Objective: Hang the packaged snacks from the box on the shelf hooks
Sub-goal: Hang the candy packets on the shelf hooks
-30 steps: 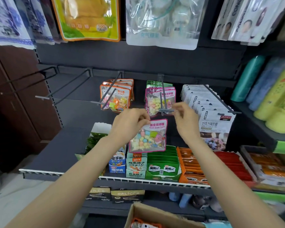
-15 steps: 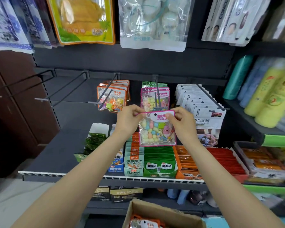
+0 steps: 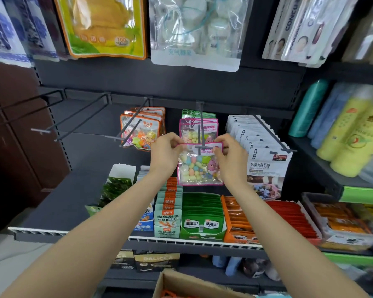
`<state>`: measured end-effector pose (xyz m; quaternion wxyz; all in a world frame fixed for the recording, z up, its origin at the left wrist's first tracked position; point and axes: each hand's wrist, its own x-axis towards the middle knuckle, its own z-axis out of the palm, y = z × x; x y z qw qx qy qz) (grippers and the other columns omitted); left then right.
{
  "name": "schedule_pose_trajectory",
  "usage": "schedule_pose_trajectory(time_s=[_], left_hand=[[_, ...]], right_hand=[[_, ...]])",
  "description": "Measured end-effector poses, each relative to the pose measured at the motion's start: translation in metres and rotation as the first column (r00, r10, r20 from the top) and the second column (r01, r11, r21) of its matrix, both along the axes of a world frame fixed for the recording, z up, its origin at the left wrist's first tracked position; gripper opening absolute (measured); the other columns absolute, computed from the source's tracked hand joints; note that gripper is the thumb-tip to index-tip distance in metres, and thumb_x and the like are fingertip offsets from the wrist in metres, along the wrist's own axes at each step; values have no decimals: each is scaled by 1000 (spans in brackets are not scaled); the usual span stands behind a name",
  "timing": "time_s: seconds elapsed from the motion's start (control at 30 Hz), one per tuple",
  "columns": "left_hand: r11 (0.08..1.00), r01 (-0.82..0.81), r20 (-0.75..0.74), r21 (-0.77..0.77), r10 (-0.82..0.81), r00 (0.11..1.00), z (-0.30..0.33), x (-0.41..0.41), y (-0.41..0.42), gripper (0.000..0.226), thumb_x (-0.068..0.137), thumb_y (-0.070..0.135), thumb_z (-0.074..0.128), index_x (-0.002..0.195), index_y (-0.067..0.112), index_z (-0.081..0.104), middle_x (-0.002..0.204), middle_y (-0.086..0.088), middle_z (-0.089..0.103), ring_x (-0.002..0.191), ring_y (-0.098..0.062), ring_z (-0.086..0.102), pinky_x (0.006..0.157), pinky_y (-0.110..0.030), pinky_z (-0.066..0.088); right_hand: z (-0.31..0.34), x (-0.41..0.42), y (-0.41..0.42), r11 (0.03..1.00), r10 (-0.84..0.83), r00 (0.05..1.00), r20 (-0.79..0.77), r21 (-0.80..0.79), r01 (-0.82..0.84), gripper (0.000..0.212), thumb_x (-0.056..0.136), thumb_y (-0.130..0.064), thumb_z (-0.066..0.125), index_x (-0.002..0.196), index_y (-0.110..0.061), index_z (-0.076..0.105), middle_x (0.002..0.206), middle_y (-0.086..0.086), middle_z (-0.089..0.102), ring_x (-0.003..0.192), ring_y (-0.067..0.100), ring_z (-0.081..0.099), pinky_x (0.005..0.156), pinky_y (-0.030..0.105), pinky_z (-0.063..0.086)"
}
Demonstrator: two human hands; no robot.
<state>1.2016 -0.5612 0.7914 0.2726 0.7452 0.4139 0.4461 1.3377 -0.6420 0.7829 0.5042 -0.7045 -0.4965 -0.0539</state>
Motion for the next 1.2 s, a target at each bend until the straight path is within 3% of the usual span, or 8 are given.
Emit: schedule_pose_trajectory(time_s=[0.23,0.37,0.47,0.63,0.77,0.9,1.03,1.2], left_hand=[[985,-169,-34,31,170,985,6,37,41,17,91,5,56,101,9,69,101,-5,70,94,-19,64,81,-28,48],[976,-212,-79,55,216,973,5,49,63,15,91,10,56,99,12,69,99,-5,71,92,-22,64,79,-31,51],[979,-199,-137,49,204,969,11,55,75,15,91,9,55,98,12,68,99,-7,71,90,-25,65,81,-35,54],[977,-211,-137,39,214,967,11,57,67,18,90,9,53,100,12,67,106,-8,66,91,-26,62,78,-32,51],[973,-223,-62,52,226,972,-4,41,33,30,89,13,59,118,15,57,122,-7,50,105,-25,55,86,-35,49],[976,-213,-11,42,214,977,-21,10,-13,31,89,16,61,119,17,52,125,-4,49,114,-20,49,89,-28,43],[997,-70,-70,-16,68,995,-59,-27,-65,22,89,14,60,111,14,57,106,-1,58,99,-15,56,79,-18,38],[996,56,-221,-68,-70,973,-117,-76,-135,22,87,6,57,109,8,59,111,-9,58,104,-23,55,83,-19,34]], right_hand=[[3,21,51,990,-125,992,24,-61,126,17,92,-3,47,101,-13,58,97,5,62,81,17,56,63,26,40],[6,30,75,984,-143,988,57,-96,148,16,91,-2,40,91,-17,48,93,7,58,76,23,54,60,36,43],[8,35,83,974,-148,987,67,-161,157,18,90,1,37,96,-12,47,93,7,53,75,21,47,60,32,33],[11,32,81,990,-73,997,0,-122,73,29,88,3,48,113,-13,49,102,3,45,91,20,51,71,28,37],[9,20,53,997,39,999,-3,-62,-39,42,89,0,55,127,-17,49,129,1,40,113,8,39,93,18,34],[-3,0,3,995,34,999,4,-97,-34,37,92,-8,55,127,-17,50,129,0,44,116,10,46,91,14,32],[-37,-32,-62,955,77,996,-52,-282,-89,34,92,-6,55,124,-15,54,123,2,54,116,14,50,95,17,33],[-99,-79,-142,844,116,989,-91,-515,-147,26,91,-5,55,117,-8,60,119,8,61,111,20,56,94,24,41]])
